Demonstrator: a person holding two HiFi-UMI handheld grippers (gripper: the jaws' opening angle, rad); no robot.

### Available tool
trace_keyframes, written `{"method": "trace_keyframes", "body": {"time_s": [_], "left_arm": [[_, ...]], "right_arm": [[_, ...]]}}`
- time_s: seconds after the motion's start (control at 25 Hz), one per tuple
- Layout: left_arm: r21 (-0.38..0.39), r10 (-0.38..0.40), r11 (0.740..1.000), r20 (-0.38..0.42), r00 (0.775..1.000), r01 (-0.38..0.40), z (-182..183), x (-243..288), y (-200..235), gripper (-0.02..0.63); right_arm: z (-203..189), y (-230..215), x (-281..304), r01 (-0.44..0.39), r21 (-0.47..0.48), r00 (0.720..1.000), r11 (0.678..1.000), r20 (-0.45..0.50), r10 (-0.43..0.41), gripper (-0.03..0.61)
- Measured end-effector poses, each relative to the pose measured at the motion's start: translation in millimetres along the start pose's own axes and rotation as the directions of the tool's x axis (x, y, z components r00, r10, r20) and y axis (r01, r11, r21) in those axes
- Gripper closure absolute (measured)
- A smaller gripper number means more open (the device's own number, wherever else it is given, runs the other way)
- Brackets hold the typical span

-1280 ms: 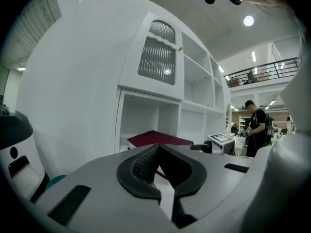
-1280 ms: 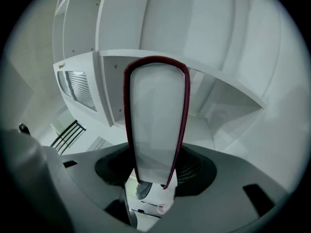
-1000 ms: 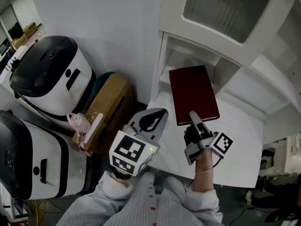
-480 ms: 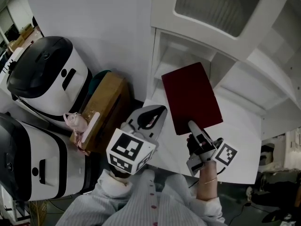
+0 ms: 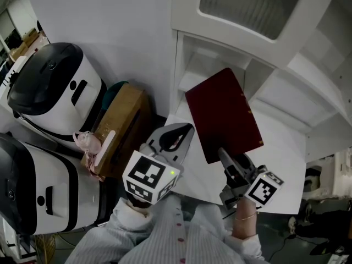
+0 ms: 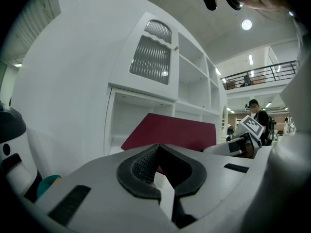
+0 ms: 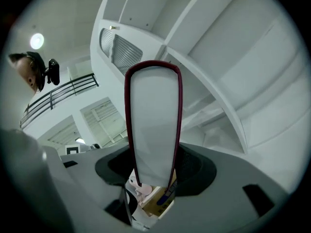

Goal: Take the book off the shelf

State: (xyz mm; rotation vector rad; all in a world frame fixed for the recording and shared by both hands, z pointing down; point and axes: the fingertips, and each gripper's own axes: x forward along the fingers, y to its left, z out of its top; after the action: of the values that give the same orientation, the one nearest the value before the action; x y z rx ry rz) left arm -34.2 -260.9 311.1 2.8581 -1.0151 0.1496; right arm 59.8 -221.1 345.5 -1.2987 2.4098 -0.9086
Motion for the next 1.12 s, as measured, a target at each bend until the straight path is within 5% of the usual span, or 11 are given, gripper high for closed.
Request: {"method": "trace_keyframes", "body": {"time_s": [0.56,1.12], "left_arm": [[-0.001,-0.054,0.999,0.015,0.998,0.054,-2,9,-11,0.604],[-0.015,-0.068,0.998,0.011,0.998,0.068,-10,11,-9,0.604]], "right_arm": [[1,16,-10,0.096,-0.333,0.99,0.938,-0.07,-0.126,0.345],[-27,3,-39,0.188,-0.364,0.963,0.912,-0.113,-0.243,0.345]]}}
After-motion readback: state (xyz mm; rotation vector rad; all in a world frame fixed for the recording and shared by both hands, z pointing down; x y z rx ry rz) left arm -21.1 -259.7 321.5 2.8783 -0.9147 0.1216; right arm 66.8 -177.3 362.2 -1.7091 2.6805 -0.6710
